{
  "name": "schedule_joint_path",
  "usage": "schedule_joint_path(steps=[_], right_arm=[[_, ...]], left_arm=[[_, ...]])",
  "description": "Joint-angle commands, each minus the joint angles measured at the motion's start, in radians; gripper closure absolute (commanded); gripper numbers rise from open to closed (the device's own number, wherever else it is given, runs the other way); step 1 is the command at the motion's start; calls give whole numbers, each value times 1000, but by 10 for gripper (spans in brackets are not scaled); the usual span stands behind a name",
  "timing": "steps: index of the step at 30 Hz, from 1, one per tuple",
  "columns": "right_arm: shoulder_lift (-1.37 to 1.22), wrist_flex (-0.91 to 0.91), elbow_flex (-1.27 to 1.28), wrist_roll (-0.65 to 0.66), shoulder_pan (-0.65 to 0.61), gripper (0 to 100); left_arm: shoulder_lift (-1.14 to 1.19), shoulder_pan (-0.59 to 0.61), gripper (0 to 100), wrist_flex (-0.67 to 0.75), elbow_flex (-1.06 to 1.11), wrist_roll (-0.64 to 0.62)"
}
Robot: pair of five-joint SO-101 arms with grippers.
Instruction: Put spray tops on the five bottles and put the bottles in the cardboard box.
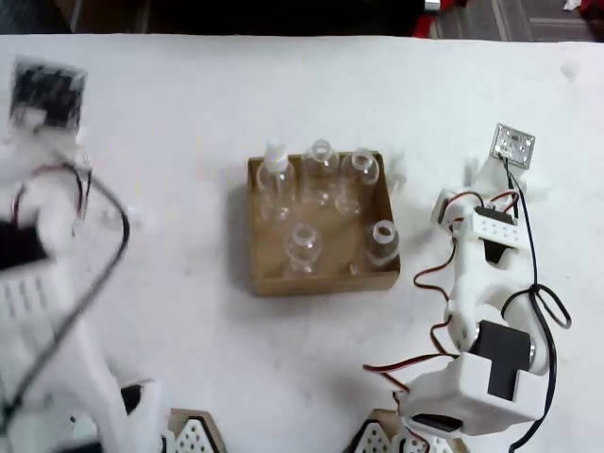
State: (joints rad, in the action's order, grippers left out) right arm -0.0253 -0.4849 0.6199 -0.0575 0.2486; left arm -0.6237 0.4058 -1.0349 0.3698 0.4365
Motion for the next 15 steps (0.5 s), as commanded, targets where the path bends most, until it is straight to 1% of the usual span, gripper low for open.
schedule_joint_path(steps=[1,4,6,8,11,15], right_arm=[[5,16,-38,8,-1,882],[5,16,-38,8,-1,882],[5,16,-38,8,-2,882],[5,16,-38,8,-2,882],[5,16,-38,9,-2,882],[5,16,-38,9,-4,882]], left_arm=[[383,5,958,-213,-284,313],[555,5,958,-362,-382,520],[642,2,958,-425,-427,644],[717,-18,958,-433,-453,746],[809,-39,958,-425,-485,865],[897,-53,954,-388,-540,968]])
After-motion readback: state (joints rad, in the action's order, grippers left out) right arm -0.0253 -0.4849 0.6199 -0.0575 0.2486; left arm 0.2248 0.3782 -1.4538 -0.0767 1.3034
